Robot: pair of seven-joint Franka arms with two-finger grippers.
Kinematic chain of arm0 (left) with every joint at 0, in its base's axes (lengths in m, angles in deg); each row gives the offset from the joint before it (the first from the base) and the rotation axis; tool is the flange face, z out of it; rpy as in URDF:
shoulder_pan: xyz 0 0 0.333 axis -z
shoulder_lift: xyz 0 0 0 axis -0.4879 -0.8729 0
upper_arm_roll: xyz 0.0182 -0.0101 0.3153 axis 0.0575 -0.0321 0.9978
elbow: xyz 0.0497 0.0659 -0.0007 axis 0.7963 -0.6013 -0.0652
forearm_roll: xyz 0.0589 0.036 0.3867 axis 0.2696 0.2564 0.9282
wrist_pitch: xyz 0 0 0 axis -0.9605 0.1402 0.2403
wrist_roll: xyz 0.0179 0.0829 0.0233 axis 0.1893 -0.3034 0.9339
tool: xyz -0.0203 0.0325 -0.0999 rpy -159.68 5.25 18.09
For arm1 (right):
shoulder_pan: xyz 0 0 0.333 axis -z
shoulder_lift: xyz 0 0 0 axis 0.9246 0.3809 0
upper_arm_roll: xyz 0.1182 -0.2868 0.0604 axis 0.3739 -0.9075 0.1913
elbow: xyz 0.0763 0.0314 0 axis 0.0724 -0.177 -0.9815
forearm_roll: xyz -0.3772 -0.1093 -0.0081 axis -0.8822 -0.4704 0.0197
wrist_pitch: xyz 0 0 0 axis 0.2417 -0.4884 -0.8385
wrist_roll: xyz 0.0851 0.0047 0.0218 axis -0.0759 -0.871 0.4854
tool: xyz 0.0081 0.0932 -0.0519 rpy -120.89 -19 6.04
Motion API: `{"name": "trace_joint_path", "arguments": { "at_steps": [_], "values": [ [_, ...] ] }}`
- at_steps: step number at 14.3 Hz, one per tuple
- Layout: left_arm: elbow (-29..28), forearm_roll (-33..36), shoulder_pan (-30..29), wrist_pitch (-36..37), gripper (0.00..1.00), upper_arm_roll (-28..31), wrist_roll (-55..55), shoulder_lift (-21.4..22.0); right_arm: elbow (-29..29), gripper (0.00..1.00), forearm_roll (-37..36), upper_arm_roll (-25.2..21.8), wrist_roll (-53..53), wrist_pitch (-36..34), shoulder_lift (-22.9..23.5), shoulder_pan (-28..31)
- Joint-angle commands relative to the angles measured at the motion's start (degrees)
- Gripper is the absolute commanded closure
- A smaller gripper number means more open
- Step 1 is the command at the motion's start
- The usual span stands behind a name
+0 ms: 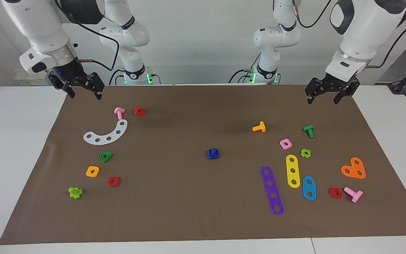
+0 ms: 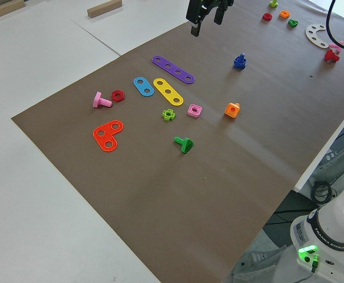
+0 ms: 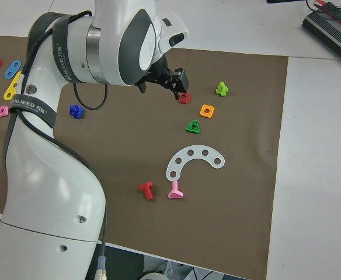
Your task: Unscrew and place screws in storage area
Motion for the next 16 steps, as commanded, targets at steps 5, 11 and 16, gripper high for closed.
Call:
{"name": "trace_joint_path", "arguments": {
  "at_steps": [5, 11, 16],
  "values": [
    [-5.6, -0.9, 3.2, -2.0, 0.0, 0.4, 0.6, 3.3, -0.7, 0.0, -1.1, 0.4, 1.5, 1.0, -0.6, 1.0],
    [-8.1, -7.0, 12.6, -12.3, 0.01, 0.5, 17.4, -1.5, -0.4, 0.0, -0.2, 0.4, 1.3, -0.4, -0.7, 1.2],
    [-6.5, -7.0, 20.1, -24.3, 0.05, 0.5, 26.9, -11.1, -1.0, 0.0, -0.1, 0.4, 1.6, -0.4, -1.1, 1.0]
  ]
}}
